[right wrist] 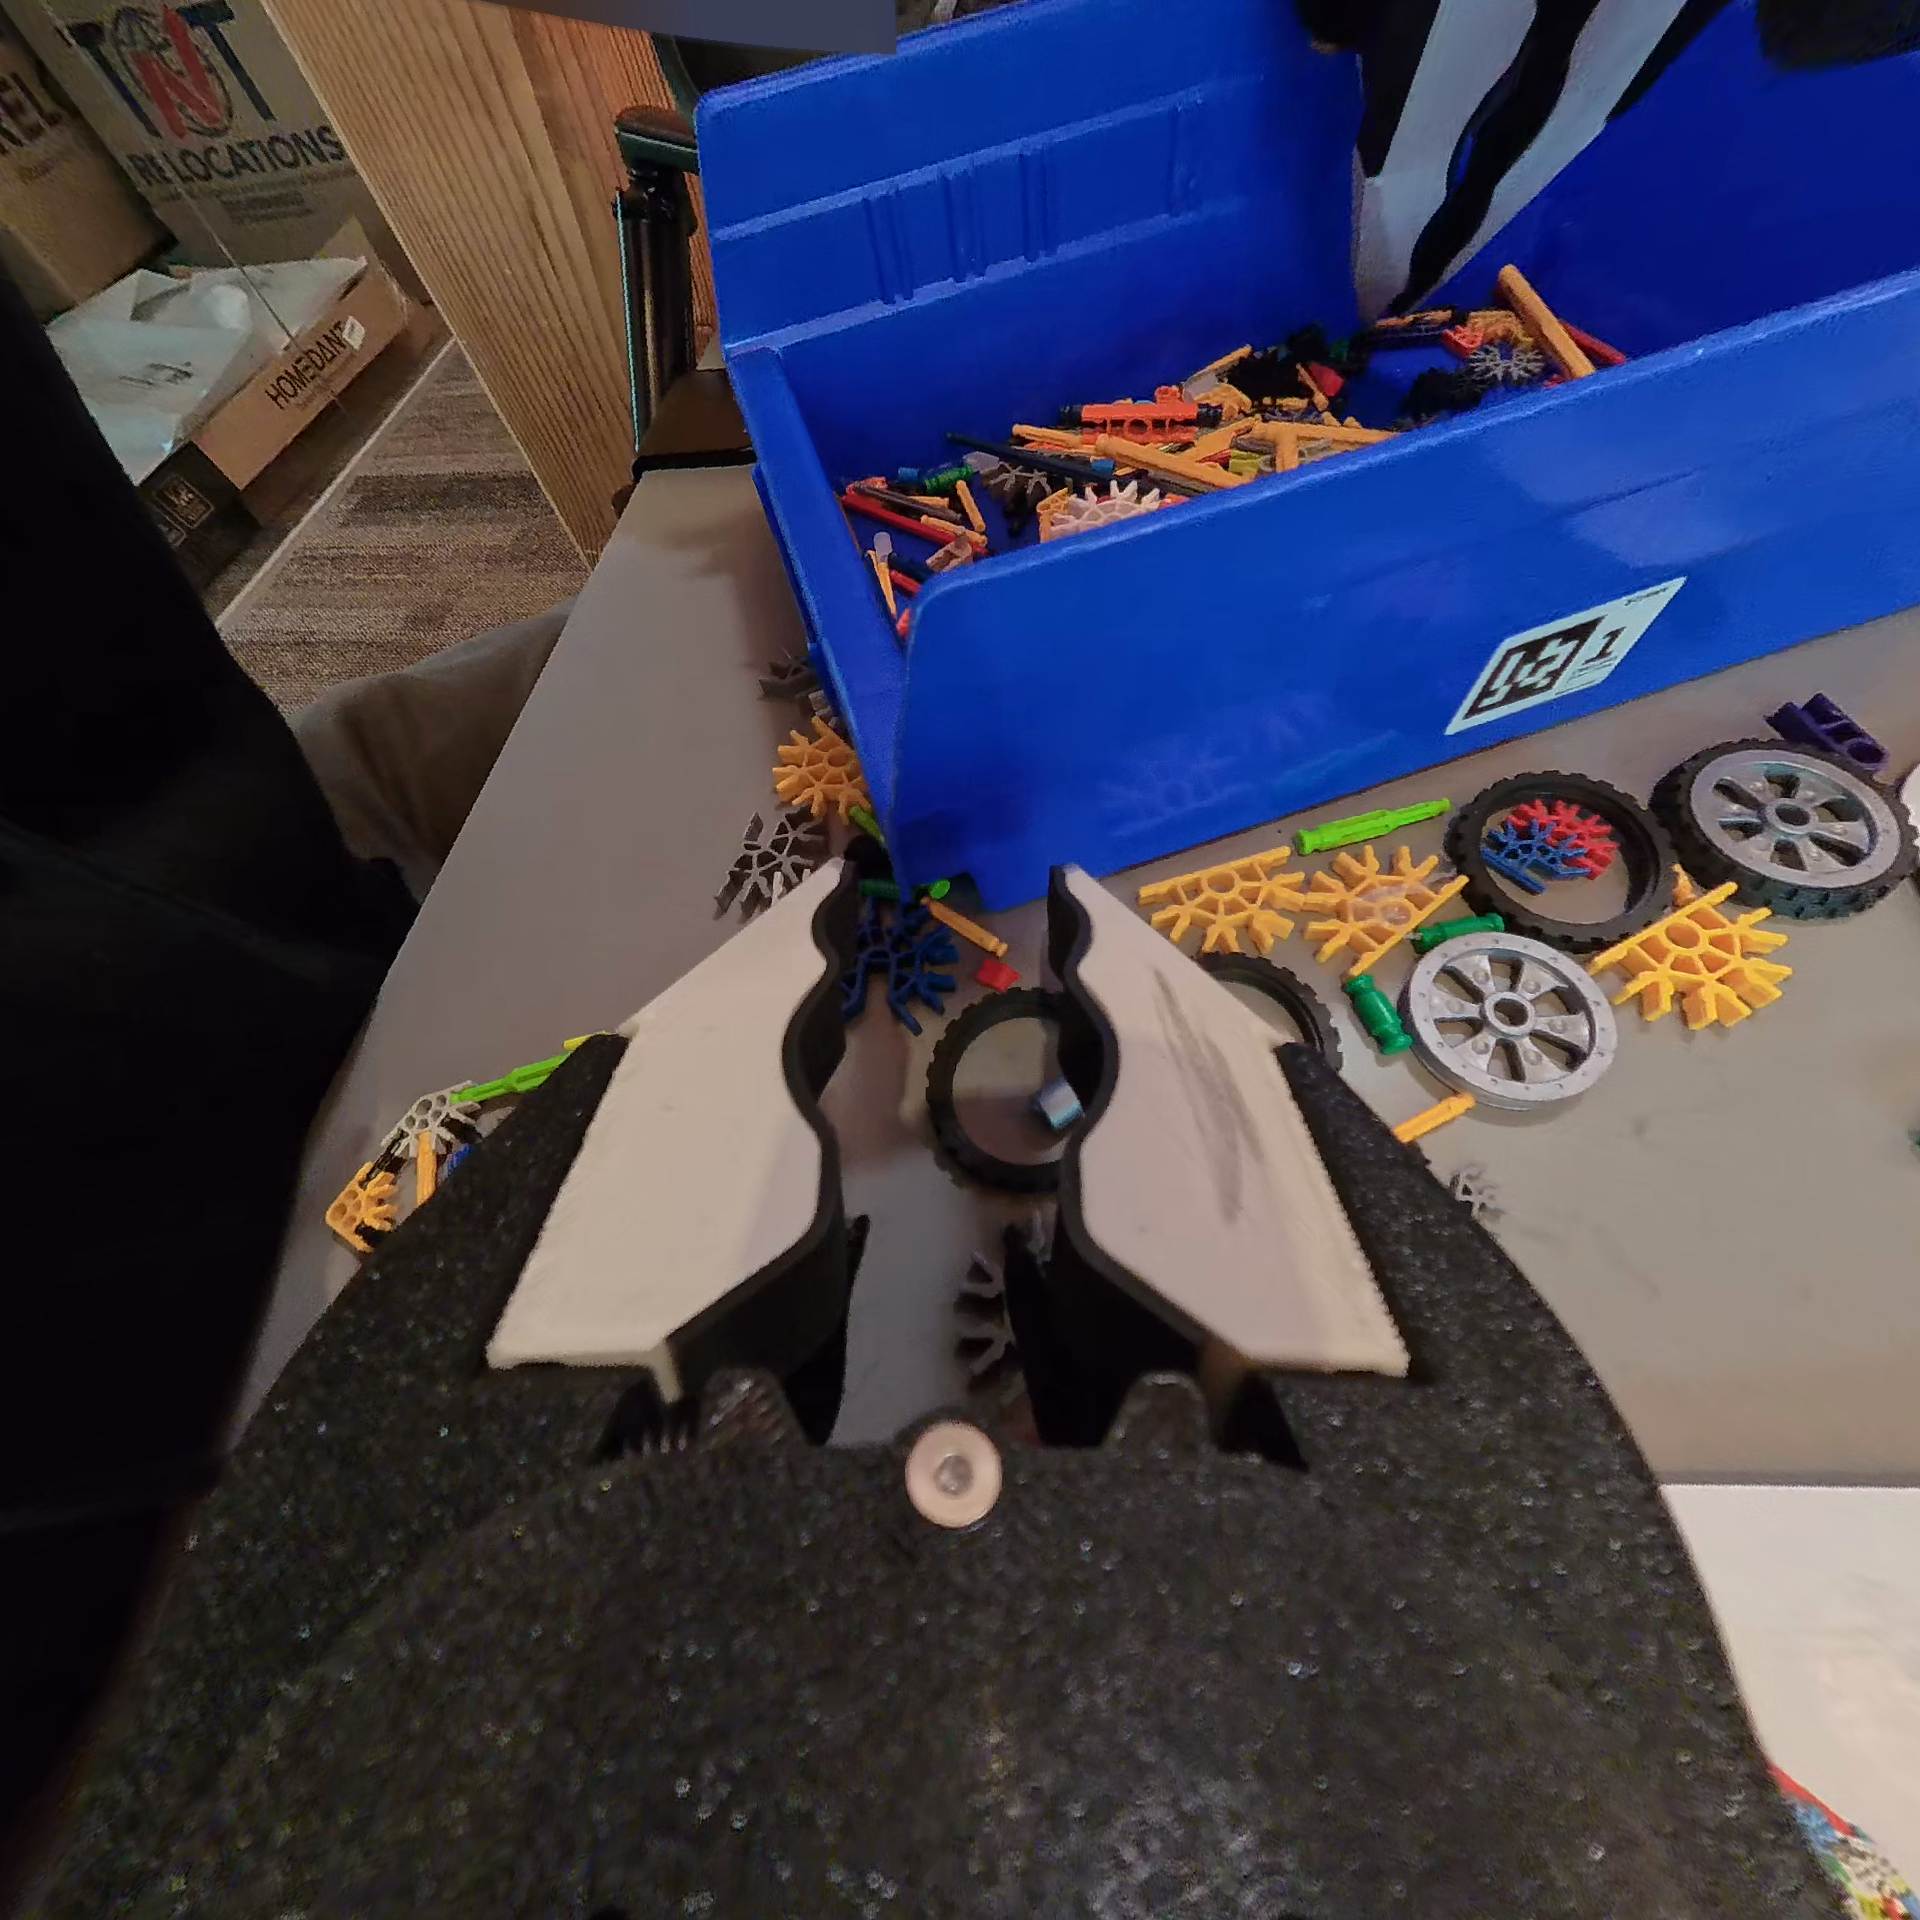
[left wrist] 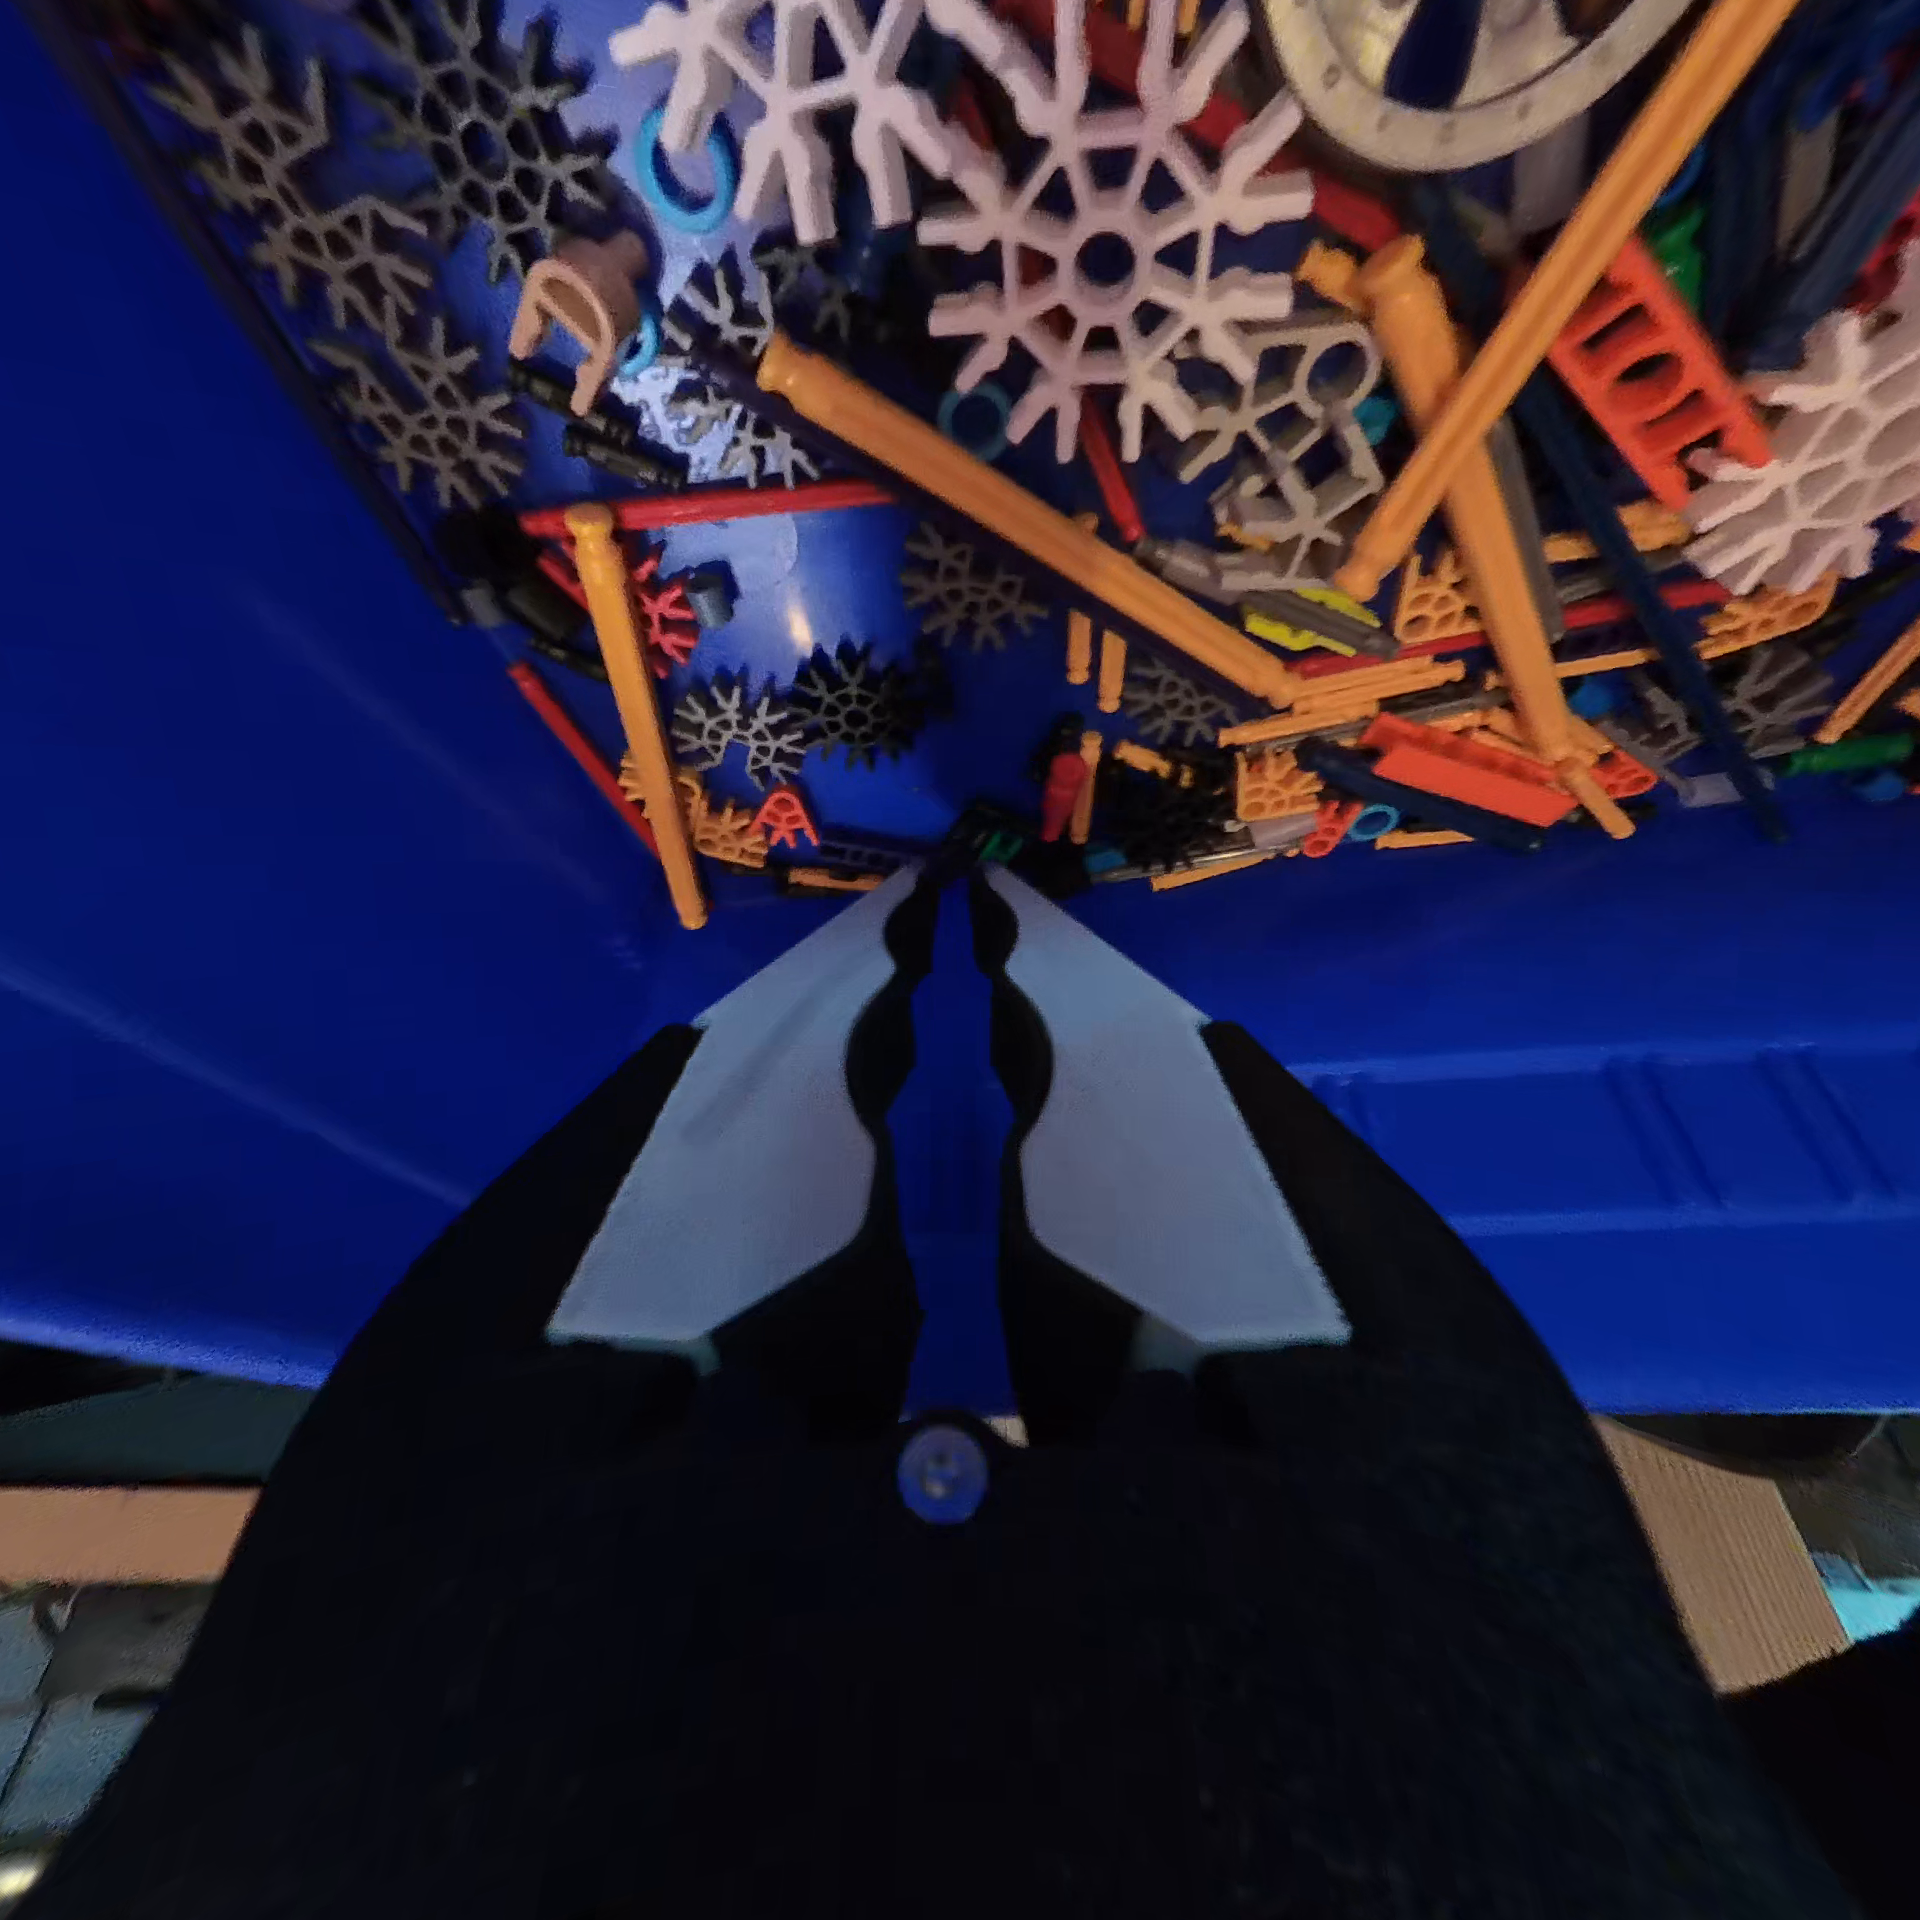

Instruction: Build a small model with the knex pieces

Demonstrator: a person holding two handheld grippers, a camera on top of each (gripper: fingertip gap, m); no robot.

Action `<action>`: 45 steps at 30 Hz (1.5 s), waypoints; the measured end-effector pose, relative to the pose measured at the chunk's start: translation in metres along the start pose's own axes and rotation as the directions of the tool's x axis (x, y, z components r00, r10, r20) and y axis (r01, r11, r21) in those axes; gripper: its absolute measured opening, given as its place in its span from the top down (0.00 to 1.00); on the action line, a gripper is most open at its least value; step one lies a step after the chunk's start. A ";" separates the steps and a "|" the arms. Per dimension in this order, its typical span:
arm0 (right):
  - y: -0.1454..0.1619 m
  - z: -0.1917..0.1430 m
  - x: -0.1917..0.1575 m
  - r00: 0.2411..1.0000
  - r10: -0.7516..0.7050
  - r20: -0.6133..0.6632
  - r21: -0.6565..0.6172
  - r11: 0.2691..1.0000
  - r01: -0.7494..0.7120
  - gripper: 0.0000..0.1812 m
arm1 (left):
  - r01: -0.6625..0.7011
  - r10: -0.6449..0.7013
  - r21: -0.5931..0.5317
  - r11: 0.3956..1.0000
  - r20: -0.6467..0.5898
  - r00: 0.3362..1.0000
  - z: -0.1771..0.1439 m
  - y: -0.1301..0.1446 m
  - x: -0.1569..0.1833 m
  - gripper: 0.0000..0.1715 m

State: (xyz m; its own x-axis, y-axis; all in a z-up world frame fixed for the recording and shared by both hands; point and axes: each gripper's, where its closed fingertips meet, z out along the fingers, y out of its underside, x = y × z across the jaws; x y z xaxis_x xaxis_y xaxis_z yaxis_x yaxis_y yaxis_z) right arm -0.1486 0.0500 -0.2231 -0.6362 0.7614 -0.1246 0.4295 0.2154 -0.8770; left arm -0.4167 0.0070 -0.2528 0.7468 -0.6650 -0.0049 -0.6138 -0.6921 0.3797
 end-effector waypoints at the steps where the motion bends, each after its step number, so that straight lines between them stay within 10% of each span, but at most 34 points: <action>1: 0.000 0.000 0.000 1.000 0.000 0.000 -0.001 1.000 0.000 0.81 | 0.001 -0.001 -0.023 1.000 0.004 1.000 0.001 0.002 0.000 0.96; 16: 0.000 0.000 0.000 1.000 0.002 0.003 0.003 1.000 -0.002 0.81 | -0.043 0.043 -0.054 0.998 0.004 0.999 0.013 -0.001 0.002 0.97; 22: 0.000 0.000 -0.001 1.000 -0.001 0.006 0.001 1.000 0.001 0.81 | 0.012 -0.027 0.218 0.976 0.065 0.998 -0.014 -0.045 -0.017 0.96; 39: -0.001 0.000 -0.002 1.000 -0.001 0.009 0.003 1.000 0.001 0.81 | 0.141 -0.137 0.210 0.968 -0.034 0.990 -0.003 -0.024 -0.001 0.94; 45: -0.002 0.000 -0.002 1.000 -0.001 0.009 0.005 1.000 0.001 0.81 | 0.181 -0.199 0.271 0.945 0.040 0.979 -0.005 -0.030 -0.016 0.76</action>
State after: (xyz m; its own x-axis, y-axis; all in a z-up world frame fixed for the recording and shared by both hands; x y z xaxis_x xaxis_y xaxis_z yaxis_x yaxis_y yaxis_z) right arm -0.1478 0.0485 -0.2213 -0.6426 0.7555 -0.1277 0.4252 0.2130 -0.8797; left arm -0.4092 0.0398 -0.2594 0.8434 -0.5244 -0.1172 -0.5142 -0.8509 0.1073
